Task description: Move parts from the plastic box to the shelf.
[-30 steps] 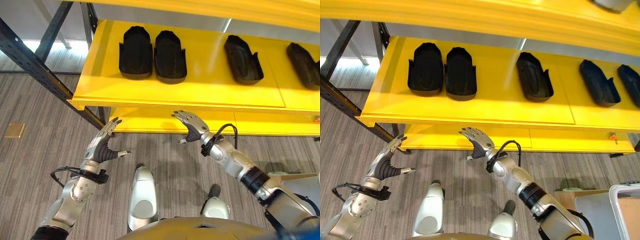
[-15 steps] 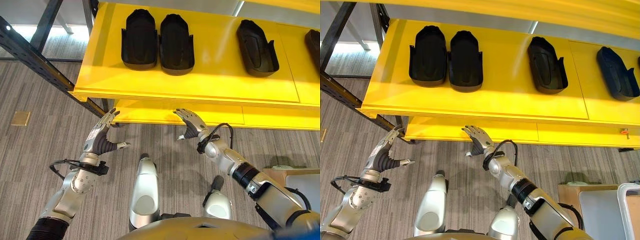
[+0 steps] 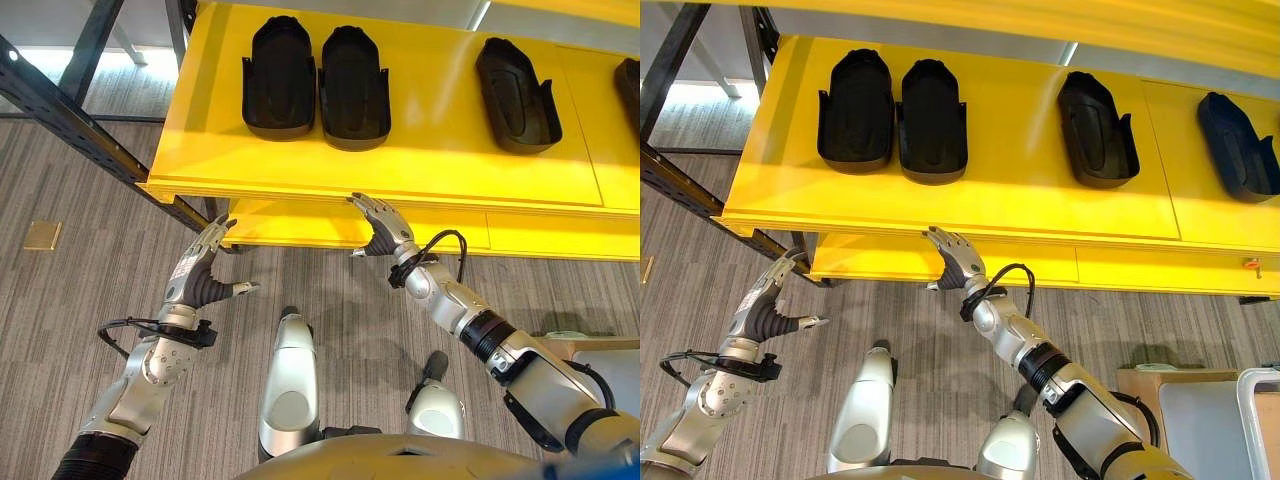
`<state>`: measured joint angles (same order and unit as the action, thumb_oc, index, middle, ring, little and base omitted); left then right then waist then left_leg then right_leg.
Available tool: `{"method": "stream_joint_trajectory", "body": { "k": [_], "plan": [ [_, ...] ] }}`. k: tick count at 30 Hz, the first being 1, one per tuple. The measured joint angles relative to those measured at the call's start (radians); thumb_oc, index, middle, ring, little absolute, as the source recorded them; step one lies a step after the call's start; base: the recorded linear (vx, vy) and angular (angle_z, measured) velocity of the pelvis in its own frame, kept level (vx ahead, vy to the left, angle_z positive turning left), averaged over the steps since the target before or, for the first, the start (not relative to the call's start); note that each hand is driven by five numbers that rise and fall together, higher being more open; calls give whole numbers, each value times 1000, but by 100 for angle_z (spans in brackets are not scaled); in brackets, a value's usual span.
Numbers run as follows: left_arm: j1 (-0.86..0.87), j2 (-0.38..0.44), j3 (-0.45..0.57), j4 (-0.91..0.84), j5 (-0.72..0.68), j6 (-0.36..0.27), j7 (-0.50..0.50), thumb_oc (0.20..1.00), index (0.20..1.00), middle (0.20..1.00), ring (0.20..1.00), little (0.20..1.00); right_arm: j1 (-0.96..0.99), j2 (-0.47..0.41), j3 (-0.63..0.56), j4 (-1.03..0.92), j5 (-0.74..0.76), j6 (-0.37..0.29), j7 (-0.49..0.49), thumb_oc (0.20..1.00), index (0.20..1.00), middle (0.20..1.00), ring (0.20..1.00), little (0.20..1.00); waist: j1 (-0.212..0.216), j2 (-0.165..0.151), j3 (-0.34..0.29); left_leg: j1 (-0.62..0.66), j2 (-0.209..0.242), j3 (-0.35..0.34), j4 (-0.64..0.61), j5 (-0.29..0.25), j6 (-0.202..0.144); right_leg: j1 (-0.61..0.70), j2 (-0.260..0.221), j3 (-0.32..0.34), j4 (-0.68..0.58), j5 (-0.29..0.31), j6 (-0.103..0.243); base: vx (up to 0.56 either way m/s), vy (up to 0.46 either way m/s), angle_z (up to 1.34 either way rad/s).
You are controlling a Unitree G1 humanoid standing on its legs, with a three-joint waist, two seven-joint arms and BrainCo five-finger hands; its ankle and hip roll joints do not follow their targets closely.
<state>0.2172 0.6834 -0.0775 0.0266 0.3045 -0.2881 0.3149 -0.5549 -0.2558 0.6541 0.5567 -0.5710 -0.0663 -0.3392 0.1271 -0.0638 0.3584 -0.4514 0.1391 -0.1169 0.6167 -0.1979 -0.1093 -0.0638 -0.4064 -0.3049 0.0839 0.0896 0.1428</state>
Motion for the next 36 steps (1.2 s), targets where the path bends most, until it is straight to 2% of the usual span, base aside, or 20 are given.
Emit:
{"method": "stream_joint_trajectory", "body": {
  "k": [10, 14, 21, 26, 36],
  "plan": [
    [3, 0, 0, 0, 0, 1, 11, 1000, 1000, 1000, 1000, 1000, -61, -2, -27, -43, 10, 3, -35, 1000, 1000, 1000, 1000, 1000, 3, -8, -8, -5, 0, 0, 0, 0, 0, -6, 0, 0, 1, -1, 0, 0, 0, 0],
    [3, 0, -1, 0, -1, 1, 11, 1000, 1000, 1000, 1000, 1000, -122, 5, -29, 65, 20, 10, -59, 1000, 1000, 1000, 1000, 1000, 13, -10, -9, -13, -1, 0, 9, -1, 1, -11, -1, 0, 6, -1, -1, 0, 0, 0],
    [7, 5, -1, 0, -2, 1, 12, 1000, 1000, 1000, 1000, 1000, -158, 1, -56, 139, 38, 37, -71, 1000, 1000, 1000, 1000, 1000, 50, -9, -9, -28, -4, -3, 21, -3, 3, -23, -3, 0, 13, -1, -1, 0, 0, 0],
    [7, 25, -2, 0, -3, 2, 12, 1000, 1000, 1000, 1000, 1000, -189, 0, -57, 185, 51, 42, -81, 1000, 1000, 1000, 1000, 1000, 51, -6, -2, -65, -16, -15, 48, -6, 10, -39, -8, -2, 19, 0, -2, -23, 2, 8],
    [-8, 51, -2, -4, -10, 2, 18, 1000, 1000, 1000, 1000, 1000, -307, -4, -59, 226, 78, 50, -139, 1000, 1000, 1000, 1000, 1000, 59, 12, 76, -120, -23, -30, 74, -3, 18, -90, -13, -5, 56, -4, 8, -15, 6, 2]
  ]
}}
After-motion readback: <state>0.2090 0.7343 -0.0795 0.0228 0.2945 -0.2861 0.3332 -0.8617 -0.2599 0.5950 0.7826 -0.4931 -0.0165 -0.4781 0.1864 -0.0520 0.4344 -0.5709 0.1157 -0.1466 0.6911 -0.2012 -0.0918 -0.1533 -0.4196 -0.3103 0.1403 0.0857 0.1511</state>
